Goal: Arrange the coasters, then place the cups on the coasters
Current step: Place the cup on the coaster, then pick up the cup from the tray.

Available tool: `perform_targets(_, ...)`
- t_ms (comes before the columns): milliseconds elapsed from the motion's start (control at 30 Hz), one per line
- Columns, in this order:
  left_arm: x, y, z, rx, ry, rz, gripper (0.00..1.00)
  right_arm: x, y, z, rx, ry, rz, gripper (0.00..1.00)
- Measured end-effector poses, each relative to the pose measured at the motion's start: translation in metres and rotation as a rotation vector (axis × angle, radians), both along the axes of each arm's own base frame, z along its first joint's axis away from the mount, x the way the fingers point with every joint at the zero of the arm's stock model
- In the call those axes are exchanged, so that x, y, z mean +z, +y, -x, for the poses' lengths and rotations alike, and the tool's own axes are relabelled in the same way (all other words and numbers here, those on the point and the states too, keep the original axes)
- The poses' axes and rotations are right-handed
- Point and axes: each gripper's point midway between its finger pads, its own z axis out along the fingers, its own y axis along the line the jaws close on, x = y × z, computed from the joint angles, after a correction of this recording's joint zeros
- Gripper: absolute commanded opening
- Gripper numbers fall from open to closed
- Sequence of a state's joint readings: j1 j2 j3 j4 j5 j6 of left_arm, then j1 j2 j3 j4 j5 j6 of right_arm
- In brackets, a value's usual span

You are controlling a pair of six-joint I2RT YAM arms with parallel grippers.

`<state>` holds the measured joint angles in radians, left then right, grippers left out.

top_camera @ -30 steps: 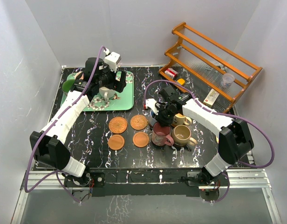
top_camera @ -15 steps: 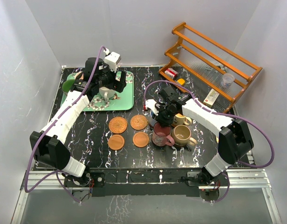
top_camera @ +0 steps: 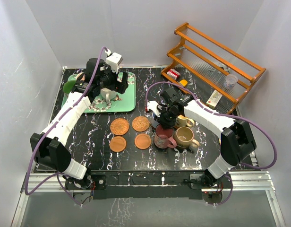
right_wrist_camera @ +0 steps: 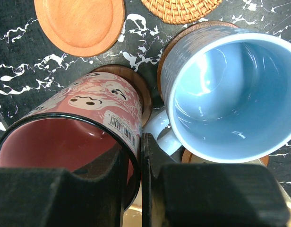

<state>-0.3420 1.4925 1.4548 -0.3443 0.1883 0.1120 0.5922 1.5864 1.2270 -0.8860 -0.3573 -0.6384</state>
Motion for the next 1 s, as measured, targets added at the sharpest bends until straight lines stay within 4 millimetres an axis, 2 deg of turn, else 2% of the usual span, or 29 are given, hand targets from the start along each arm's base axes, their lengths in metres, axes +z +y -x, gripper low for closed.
perform_targets(167, 0.0, -0.0001, 0.0001, -0.001, 0.0, 0.001, 0.99, -0.0025, 0.0004, 0.0002, -0.007, 0.007, 0.006, 0.01)
perform_targets(767, -0.0058, 0.0027, 0.0003, 0.004, 0.013, -0.002, 0.99, -0.0023, 0.001, -0.0008, -0.015, 0.005, 0.005, 0.24)
perform_targets(1000, -0.0062, 0.0049, -0.0007, 0.008, 0.012, -0.001, 0.99, 0.0002, 0.0044, 0.0009, -0.01, 0.015, -0.013, 0.37)
